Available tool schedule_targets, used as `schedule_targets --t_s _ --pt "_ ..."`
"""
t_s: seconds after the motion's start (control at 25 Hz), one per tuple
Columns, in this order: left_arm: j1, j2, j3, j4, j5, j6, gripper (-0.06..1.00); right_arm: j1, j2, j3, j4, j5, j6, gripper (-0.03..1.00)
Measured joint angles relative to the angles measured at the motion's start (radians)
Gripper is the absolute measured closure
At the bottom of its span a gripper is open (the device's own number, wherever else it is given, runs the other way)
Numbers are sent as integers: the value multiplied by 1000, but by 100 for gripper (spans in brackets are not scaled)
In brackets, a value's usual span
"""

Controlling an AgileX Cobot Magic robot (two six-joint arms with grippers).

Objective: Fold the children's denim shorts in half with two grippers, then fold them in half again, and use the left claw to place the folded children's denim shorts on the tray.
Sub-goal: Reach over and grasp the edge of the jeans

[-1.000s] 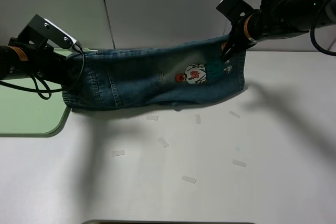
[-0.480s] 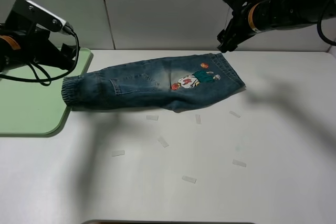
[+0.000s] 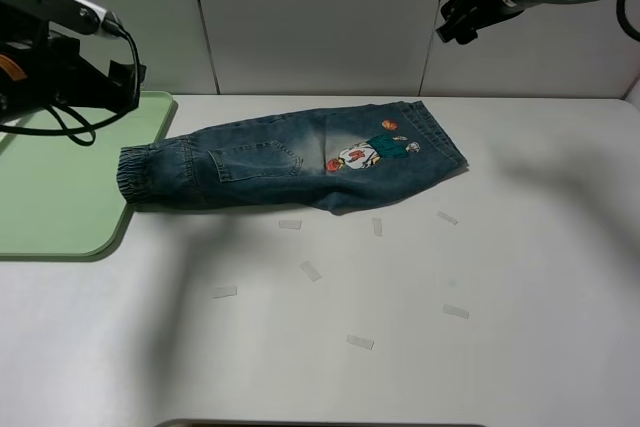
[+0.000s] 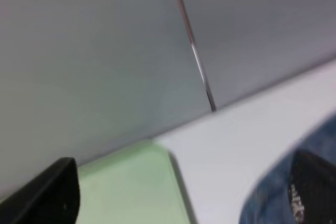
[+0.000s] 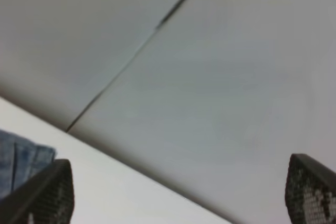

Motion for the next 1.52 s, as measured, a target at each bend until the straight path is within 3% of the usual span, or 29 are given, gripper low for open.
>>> schedule_targets --t_s 0.16,0.24,0.44,0.64,0.8,0.88,1.04,1.12,1.2,1.4,1.52 --pt "0 -123 -46 16 16 -92 15 0 -78 -5 25 0 0 35" --pt "0 -199 -83 65 78 -158 15 0 -124 -6 61 1 -4 35" --pt "0 -418 -181 277 323 -448 15 0 -230 -6 214 4 -106 35" --pt "0 -646 -190 482 454 -724 15 0 -331 -6 407 7 -248 35" --pt "0 -864 -190 600 590 -906 15 0 -402 -6 537 7 -322 35" --pt "0 -974 -191 634 664 -944 15 0 -432 -6 577 7 -352 35" --pt "0 -1163 -195 645 830 -926 15 0 -487 -6 624 7 -387 35" --pt "0 -1232 -195 597 935 -876 15 0 -509 -6 646 8 -391 35" --pt "0 -1287 -196 486 1035 -798 15 0 -528 -6 662 9 -393 35" --pt "0 -1386 -196 31 1278 -377 15 0 -577 -6 695 34 -420 35" --pt "0 -1400 -196 -171 1441 -172 15 0 -604 -6 746 43 -451 35"
